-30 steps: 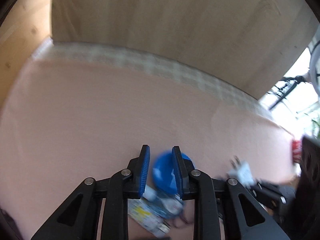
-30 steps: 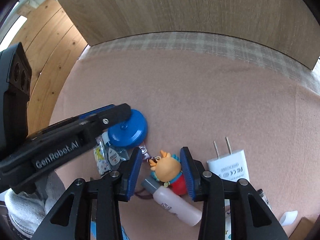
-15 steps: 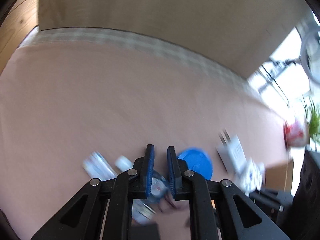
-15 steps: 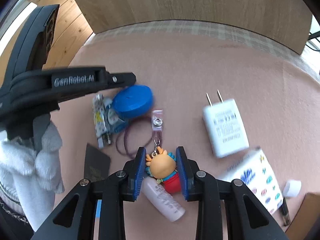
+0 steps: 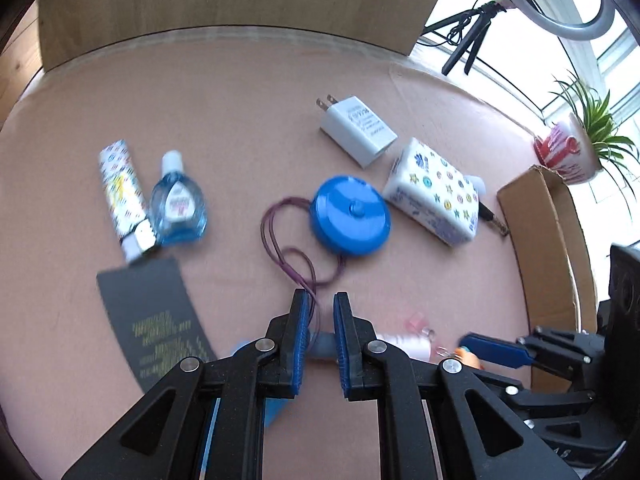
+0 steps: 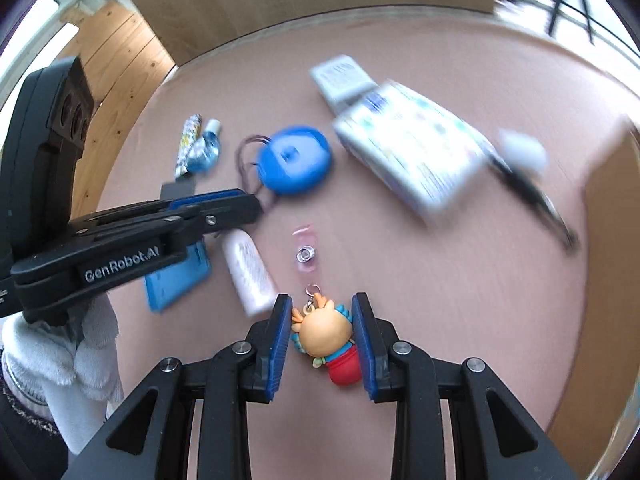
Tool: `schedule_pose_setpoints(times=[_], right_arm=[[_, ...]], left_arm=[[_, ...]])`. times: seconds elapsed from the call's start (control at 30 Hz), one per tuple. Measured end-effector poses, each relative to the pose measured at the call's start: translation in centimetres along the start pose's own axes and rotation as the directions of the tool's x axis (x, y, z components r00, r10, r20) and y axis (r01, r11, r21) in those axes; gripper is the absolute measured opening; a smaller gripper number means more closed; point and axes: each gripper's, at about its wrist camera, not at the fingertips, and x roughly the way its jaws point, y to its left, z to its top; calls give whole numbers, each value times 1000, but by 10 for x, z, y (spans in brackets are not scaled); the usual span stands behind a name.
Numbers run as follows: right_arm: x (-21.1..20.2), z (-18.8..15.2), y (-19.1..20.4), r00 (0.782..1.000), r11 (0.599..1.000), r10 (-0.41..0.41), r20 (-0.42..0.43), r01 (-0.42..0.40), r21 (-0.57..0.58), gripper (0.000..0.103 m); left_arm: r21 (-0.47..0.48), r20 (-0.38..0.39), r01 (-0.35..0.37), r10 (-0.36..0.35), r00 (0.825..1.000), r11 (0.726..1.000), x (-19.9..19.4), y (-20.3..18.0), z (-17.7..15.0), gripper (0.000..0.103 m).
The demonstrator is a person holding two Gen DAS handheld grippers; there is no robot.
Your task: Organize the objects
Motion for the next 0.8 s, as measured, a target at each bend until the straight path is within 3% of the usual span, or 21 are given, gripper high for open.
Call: schedule_pose_setpoints(times=[0.13, 0.23, 0.4, 0.43, 0.57, 0.8], right_arm=[[-15, -32, -19, 1000, 997, 23, 16, -24, 79, 28], [-21, -43, -32, 998, 986, 57, 23, -60, 159, 28], [-33, -56, -40, 998, 979, 50, 44, -57, 198, 29], [-34, -57, -39, 998, 979, 42, 49, -51, 195, 29], [-44, -61, -27, 997, 993, -9, 78, -1, 122, 39], [-48, -68, -23, 996, 997, -18, 85, 11, 80, 42]], left_arm=[[-51, 49, -45, 47, 998, 998, -14, 6, -10, 14], [-87, 72, -13, 20, 997, 996, -17, 10, -7, 15], [-35, 67, -7, 9, 998, 999, -21, -5, 0, 31], [-18, 63, -8, 9, 998, 1000, -20, -10, 0, 34], [145, 61, -57, 49, 997, 988, -23, -34, 0, 63], [337, 7, -103, 107, 994, 936, 1, -59, 1, 65]])
